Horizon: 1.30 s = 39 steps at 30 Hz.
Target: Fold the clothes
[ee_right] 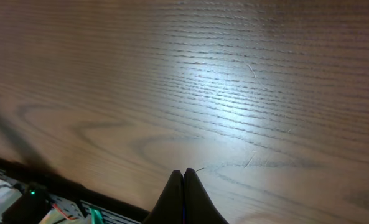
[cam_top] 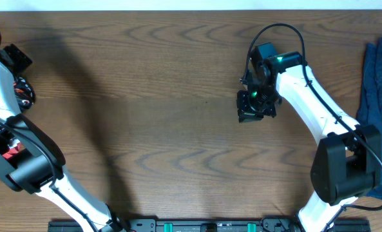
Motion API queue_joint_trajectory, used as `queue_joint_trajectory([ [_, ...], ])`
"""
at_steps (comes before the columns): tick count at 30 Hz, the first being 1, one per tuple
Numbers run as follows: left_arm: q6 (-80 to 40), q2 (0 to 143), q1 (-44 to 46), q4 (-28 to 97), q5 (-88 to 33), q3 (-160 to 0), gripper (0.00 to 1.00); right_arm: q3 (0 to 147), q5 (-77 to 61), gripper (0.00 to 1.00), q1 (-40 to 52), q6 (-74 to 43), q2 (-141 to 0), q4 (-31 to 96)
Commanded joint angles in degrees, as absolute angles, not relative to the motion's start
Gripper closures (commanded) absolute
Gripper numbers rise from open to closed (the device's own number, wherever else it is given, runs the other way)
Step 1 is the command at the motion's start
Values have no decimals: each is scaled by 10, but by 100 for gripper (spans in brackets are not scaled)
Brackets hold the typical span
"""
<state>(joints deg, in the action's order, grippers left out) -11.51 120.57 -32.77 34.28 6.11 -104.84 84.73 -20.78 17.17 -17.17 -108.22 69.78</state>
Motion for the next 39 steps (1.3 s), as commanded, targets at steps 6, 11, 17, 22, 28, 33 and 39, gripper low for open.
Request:
queue_joint_trajectory([
  [6, -101, 1255, -357, 359, 102, -1058, 17, 846, -225, 99, 180, -156, -1117, 695],
  [11, -95, 1256, -369, 350, 102, -1058, 18, 846, -225, 99, 195, -156, -1117, 681],
  [17, -61, 1260, -373, 348, 151, -1058, 22, 846, -230, 99, 217, -170, -1117, 649],
  [22, -48, 1269, -373, 356, 171, -1058, 22, 846, -230, 99, 233, -185, -1117, 618],
  [28, -52, 1265, -365, 360, 155, -1059, 18, 846, -240, 99, 235, -189, -1117, 615],
  [33, -54, 1249, -345, 368, 155, -1059, 27, 846, -240, 99, 234, -189, -1117, 618],
  [39, -54, 1223, -317, 370, 155, -1059, 17, 846, -224, 98, 231, -189, -1117, 634],
])
